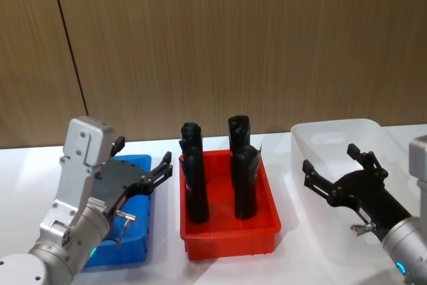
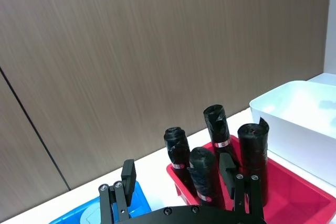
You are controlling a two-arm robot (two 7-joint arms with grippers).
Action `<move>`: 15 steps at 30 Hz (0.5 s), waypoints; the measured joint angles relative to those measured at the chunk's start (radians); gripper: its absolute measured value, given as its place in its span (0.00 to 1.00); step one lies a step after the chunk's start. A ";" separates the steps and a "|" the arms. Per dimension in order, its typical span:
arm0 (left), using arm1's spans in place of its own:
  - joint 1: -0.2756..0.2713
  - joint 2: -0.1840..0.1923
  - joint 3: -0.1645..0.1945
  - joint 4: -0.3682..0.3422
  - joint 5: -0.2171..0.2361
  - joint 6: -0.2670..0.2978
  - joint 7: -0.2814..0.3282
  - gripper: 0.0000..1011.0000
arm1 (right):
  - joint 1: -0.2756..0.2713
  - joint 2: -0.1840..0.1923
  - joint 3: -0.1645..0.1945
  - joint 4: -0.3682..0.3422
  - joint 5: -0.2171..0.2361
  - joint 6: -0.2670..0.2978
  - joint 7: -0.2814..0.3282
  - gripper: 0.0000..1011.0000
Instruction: Pick the cotton swabs from the blue box and place them into the white box.
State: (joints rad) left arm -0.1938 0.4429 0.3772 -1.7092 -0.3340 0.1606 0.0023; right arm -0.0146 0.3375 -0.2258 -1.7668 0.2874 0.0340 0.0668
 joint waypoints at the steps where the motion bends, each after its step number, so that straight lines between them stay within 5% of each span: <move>1: 0.000 0.000 -0.001 0.003 -0.002 -0.001 0.000 1.00 | 0.000 0.000 0.000 0.000 0.000 0.000 0.000 0.99; 15: 0.004 0.001 -0.024 0.055 -0.042 -0.017 0.022 1.00 | 0.000 0.000 0.000 0.000 0.000 0.000 0.000 0.99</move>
State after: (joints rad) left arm -0.1893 0.4436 0.3531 -1.6540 -0.3760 0.1434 0.0239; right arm -0.0146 0.3374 -0.2258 -1.7668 0.2874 0.0340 0.0668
